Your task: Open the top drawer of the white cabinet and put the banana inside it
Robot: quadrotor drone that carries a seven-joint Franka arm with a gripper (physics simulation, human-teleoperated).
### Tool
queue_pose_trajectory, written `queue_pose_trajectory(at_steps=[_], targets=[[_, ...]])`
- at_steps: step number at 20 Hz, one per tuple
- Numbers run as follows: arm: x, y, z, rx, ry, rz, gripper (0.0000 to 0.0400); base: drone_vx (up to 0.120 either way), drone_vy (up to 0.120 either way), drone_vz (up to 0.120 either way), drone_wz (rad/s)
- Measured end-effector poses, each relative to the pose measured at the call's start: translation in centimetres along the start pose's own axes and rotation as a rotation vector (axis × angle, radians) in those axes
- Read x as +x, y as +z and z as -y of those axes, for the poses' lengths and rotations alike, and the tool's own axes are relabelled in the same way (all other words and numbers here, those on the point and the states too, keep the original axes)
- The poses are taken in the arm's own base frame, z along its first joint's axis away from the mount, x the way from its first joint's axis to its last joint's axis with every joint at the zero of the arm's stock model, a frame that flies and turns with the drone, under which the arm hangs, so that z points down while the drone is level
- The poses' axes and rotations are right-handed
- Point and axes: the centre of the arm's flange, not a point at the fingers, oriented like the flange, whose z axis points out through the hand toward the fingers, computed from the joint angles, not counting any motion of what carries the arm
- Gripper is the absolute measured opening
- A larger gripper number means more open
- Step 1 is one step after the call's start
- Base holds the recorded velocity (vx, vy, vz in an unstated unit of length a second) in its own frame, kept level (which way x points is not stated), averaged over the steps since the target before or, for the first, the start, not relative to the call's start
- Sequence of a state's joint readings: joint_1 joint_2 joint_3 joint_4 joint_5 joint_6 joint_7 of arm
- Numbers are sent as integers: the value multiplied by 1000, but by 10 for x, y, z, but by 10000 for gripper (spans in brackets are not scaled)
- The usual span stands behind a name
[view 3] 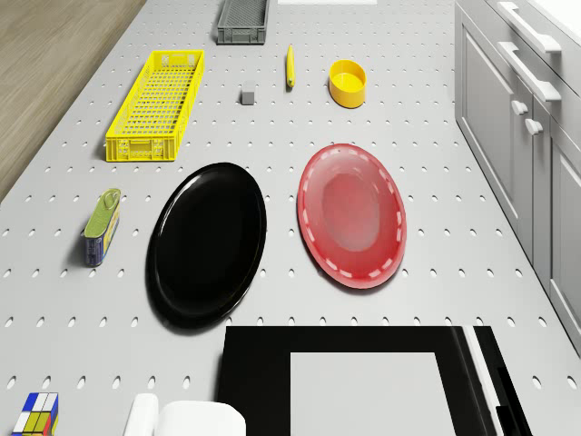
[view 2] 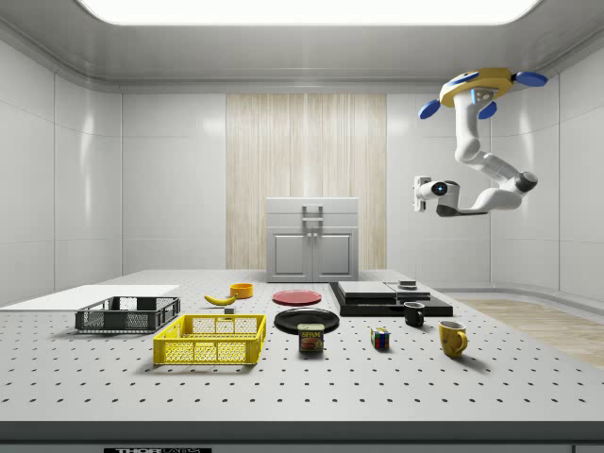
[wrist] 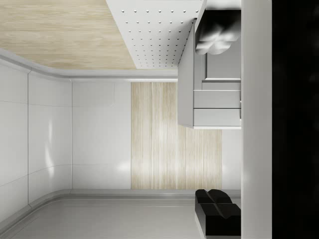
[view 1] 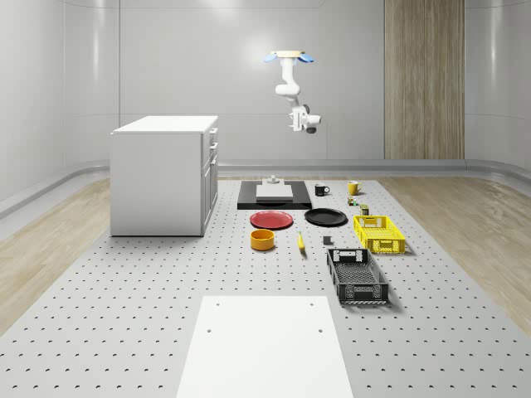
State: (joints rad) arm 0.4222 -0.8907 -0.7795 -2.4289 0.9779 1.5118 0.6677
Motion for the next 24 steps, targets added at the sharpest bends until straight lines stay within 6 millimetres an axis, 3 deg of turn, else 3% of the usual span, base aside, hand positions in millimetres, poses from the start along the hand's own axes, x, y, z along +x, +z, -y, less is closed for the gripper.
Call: queue_pose_trajectory(at_steps=[7,21,24], targets=[[0,0,0,1,0,1,400,40,-114,0,0],[0,0,0,2,0,1,400,120,0,0,0],[0,0,0,2,0,1,400,120,-107,0,0]])
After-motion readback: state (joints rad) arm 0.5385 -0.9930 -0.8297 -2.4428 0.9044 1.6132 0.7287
